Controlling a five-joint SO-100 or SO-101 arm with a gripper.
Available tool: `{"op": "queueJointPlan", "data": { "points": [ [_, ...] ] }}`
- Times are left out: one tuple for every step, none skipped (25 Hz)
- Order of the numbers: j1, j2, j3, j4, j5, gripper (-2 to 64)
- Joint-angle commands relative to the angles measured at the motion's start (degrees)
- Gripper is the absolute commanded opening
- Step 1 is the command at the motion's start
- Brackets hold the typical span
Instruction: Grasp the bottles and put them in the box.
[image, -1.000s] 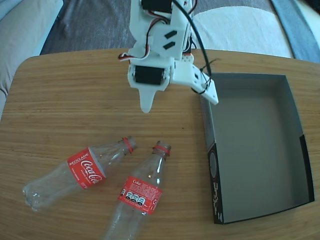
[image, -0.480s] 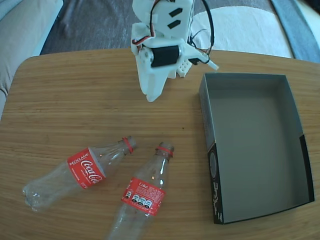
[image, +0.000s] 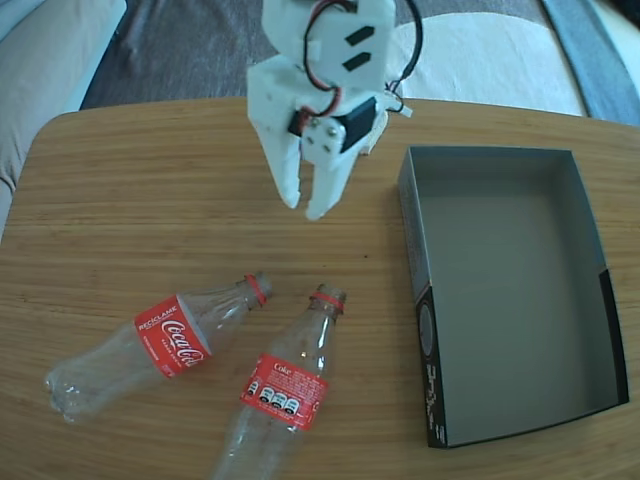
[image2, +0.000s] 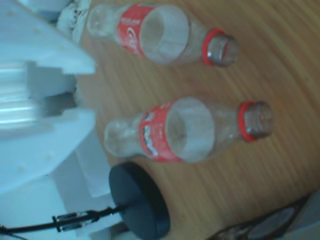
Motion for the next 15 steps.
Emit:
{"op": "queueJointPlan", "data": {
  "points": [
    [-4.04,-0.53,-4.22,0.09,-0.35,5.9],
    [-5.45,-0.53,-4.04,0.0,-0.35,9.2],
    [-6.42,-0.53,-3.69,-0.35,-0.35,14.8],
    [-6.86,-0.53,-3.52,-0.62,0.35,21.6],
    [-6.86,-0.62,-3.43,-0.62,0.53,28.0],
    [-6.86,-0.62,-3.25,-0.44,0.53,33.1],
    [-6.86,-0.62,-2.64,-0.44,0.53,36.7],
    [-6.77,-0.62,-2.11,-0.26,0.26,39.5],
    [-6.77,-0.62,-1.85,-0.35,-0.09,41.3],
    [-6.77,-0.62,-1.85,-0.35,-0.18,42.7],
    [-6.77,-0.62,-1.85,-0.62,-0.26,44.1],
    [-6.68,-0.62,-1.93,-0.7,-0.26,45.7],
    [-6.68,-0.62,-1.93,-0.79,-0.26,47.1],
    [-6.68,-0.7,-1.85,-0.79,-0.26,47.5],
    [-6.86,-1.14,-1.85,-0.88,-0.26,47.3]
  ]
}}
